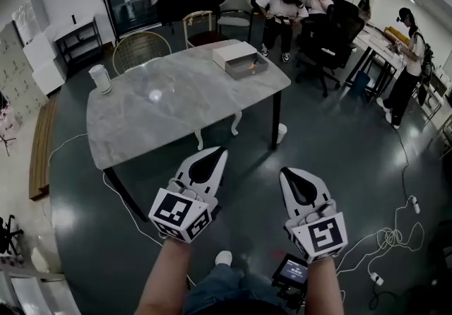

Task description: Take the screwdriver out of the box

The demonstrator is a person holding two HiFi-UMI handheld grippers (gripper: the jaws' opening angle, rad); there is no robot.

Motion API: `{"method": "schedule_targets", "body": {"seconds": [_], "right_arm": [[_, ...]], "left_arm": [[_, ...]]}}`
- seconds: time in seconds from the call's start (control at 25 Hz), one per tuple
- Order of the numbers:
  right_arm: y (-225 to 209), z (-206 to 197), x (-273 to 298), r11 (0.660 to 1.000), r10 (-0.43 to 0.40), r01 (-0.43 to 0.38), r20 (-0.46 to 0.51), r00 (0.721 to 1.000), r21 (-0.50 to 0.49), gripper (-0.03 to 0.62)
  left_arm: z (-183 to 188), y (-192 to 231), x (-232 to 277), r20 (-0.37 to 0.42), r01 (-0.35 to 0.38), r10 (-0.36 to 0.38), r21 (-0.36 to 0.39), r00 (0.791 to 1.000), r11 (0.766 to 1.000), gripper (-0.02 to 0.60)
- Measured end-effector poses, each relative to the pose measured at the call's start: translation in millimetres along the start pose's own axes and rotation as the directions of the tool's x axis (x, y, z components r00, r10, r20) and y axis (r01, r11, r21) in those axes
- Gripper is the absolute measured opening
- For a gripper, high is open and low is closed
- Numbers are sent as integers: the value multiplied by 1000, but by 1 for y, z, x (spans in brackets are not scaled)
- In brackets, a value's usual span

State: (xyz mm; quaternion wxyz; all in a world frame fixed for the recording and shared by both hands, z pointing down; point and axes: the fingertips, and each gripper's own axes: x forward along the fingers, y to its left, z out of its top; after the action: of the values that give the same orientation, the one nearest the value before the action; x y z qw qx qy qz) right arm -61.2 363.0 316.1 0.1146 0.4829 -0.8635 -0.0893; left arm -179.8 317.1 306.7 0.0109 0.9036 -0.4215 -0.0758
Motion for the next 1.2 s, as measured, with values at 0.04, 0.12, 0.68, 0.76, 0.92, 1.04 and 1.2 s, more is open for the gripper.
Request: {"method": "schedule_targets", "body": {"seconds": [0.04,0.12,0.68,0.76,0.92,1.04,1.2], "right_arm": [[2,-2,5,1000,7,-7,-3,1000,-6,26],[2,-7,13,1000,8,-8,-10,1000,-6,26],[-57,-20,76,999,-32,32,0,999,43,26],[-74,-27,93,998,-8,7,26,1000,58,26],[-115,-44,129,997,18,-19,7,1000,71,26],[-155,-44,161,997,20,-23,35,999,71,26],[-210,-54,205,997,53,-55,36,998,58,26]], "left_arm": [[0,6,4,0,0,0,1,1000,1000,12],[0,14,12,-1,1,-1,1,1000,1000,12],[-13,54,83,-19,0,0,21,1000,1000,12],[-18,63,105,-25,-7,7,26,1000,1000,12],[-27,82,155,-42,-31,32,32,999,999,12],[-28,96,200,-36,-39,41,44,999,998,12],[-32,121,262,-31,-80,81,48,996,996,12]]}}
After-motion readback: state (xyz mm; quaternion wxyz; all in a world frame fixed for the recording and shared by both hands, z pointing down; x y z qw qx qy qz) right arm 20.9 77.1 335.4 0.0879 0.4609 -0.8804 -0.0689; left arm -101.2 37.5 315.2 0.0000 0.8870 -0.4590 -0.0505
